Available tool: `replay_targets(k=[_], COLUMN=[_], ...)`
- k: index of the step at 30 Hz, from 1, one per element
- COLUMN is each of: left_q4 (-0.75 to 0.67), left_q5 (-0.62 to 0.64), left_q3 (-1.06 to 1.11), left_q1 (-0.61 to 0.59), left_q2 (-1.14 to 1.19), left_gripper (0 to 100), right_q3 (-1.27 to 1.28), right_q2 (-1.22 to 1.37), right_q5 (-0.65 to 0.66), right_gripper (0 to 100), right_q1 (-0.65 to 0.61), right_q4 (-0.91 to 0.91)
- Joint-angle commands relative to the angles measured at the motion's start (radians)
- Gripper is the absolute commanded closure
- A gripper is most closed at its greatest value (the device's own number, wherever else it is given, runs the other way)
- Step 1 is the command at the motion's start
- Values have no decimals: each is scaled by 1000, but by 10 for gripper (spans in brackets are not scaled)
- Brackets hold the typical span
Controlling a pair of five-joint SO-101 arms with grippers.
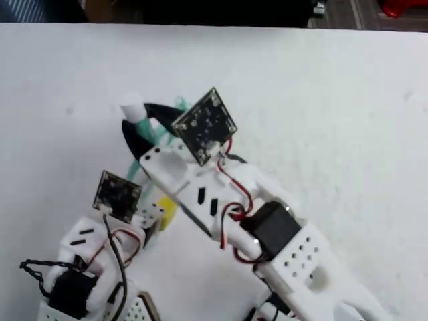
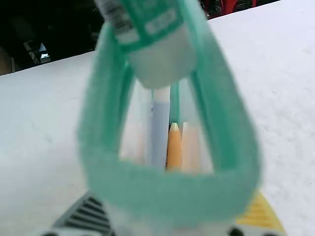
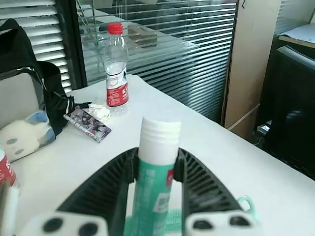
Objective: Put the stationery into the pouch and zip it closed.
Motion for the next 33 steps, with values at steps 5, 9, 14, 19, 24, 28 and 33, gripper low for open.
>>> replay_targets(k=[5, 9, 14, 19, 24, 28, 33], left_q4=[-26, -117, -137, -137, -137, -137, -137], left_q5=[6, 91, 95, 95, 95, 95, 91], left_q3=[-46, 12, 25, 25, 26, 26, 26], left_q1=[-39, -128, -147, -145, -145, -145, -130], left_q2=[12, 12, 12, 12, 12, 12, 12], left_gripper=[752, 752, 753, 754, 753, 752, 754], right_q3=[150, 255, 417, 486, 376, 157, -164], right_q2=[-25, -147, -387, -470, -469, -387, -124], right_q5=[6, 5, 5, 12, 6, 5, -132], right_gripper=[982, 982, 982, 913, 748, 756, 757], right_q1=[-8, -10, -10, -7, -4, 13, 130], right_q4=[-182, -128, -111, -105, -22, 107, 308])
